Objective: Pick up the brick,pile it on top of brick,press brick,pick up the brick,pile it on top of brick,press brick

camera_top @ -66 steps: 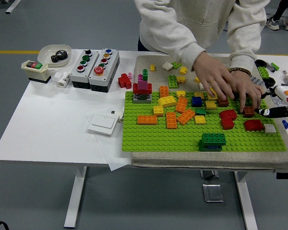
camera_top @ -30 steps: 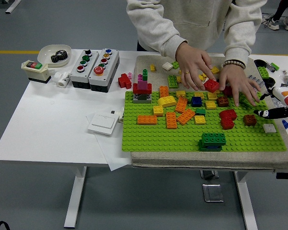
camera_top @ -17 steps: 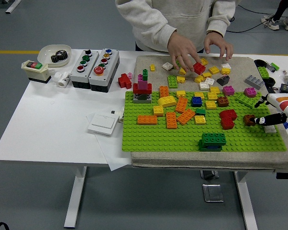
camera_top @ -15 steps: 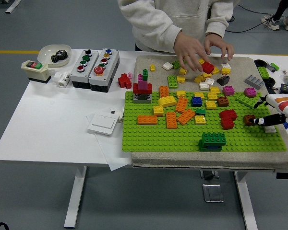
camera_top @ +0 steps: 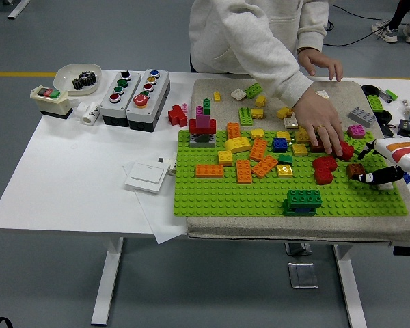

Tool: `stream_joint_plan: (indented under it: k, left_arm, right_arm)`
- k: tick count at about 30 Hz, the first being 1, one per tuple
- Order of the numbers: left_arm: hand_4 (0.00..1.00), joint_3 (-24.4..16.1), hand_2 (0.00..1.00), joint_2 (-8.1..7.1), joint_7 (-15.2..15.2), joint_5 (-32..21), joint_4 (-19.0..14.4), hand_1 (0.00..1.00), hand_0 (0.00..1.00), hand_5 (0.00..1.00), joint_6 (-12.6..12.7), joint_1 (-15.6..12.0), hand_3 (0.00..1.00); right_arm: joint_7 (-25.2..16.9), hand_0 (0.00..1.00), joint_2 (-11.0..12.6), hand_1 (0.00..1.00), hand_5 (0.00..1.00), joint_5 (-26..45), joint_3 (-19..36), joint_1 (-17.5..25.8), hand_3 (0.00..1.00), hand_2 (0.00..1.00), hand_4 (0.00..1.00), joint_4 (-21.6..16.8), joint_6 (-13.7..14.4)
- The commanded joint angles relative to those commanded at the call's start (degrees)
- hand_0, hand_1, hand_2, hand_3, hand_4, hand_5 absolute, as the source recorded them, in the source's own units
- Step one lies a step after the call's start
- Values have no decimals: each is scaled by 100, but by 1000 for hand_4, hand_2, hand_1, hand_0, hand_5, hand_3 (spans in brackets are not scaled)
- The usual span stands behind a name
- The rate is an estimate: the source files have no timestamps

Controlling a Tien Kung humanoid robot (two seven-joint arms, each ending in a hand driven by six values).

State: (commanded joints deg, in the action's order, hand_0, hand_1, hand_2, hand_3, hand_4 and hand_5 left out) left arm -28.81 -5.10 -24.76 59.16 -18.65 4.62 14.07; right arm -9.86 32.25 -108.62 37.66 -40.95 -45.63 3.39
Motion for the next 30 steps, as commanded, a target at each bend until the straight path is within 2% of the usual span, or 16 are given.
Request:
stream_joint_plan:
  k: [6,8,22,25,26,30]
  left_arm:
    - [659,2,723,2,-1,5,-4,707,654,663,-5,1,585]
    - [659,2,723,2,-1,2,-4,707,654,664,-3,2,585]
    - [658,1,723,2,-8,2,-12,707,655,664,-5,19,585]
    - [658,-6,723,4,-12,16,-15,707,655,664,-12,23,585]
    - [658,-6,723,3,-12,16,-15,706,655,664,-13,23,585]
    - [658,-10,723,4,-13,21,-15,706,655,664,-18,24,585]
  right_arm:
    - [-87,745,-85,696,546,-146,64,46,651,741,844,112,183]
    - [-99,745,-97,665,548,-167,62,51,638,728,841,148,213]
    - [-181,731,-136,640,545,-336,12,85,624,710,839,250,325]
    - [-224,731,-147,640,545,-339,-4,90,624,710,839,280,426]
    - [-229,703,-149,617,546,-344,-7,92,575,685,821,285,443]
    - [-278,703,-175,617,546,-413,-47,104,575,685,821,324,545]
